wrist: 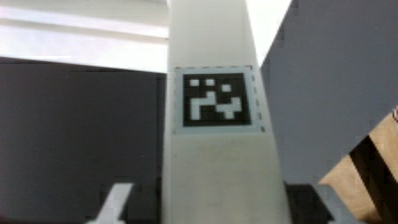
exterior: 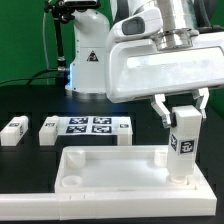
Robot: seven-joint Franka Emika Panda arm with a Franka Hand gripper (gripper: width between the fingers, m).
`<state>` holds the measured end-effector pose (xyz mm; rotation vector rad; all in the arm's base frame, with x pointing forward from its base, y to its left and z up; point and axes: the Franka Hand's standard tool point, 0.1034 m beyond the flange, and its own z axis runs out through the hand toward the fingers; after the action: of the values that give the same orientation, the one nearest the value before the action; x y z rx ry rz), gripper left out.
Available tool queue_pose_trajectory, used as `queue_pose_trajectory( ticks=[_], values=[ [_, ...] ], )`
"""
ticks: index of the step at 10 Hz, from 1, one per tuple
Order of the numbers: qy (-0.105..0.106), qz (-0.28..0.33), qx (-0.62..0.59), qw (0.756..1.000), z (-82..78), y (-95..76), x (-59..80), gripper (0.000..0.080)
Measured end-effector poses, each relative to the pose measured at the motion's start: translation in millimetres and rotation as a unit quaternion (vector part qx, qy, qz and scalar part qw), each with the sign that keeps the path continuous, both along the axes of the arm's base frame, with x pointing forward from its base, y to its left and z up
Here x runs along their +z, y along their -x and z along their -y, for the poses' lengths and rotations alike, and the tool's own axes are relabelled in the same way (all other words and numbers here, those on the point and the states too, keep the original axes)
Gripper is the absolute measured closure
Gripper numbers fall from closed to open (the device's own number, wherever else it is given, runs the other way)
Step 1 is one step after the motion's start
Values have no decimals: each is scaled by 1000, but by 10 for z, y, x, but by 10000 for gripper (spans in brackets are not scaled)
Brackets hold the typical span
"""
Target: Assemble desk
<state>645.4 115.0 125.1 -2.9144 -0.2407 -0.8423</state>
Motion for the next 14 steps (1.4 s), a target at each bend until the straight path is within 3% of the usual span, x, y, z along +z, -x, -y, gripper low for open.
queue_pose_trajectory(
  ticks=[6, 14],
  values=[
    [-11, 60, -26, 998, 23, 96, 1, 509],
    [-15, 52, -41, 998, 40, 120, 3, 509]
  ],
)
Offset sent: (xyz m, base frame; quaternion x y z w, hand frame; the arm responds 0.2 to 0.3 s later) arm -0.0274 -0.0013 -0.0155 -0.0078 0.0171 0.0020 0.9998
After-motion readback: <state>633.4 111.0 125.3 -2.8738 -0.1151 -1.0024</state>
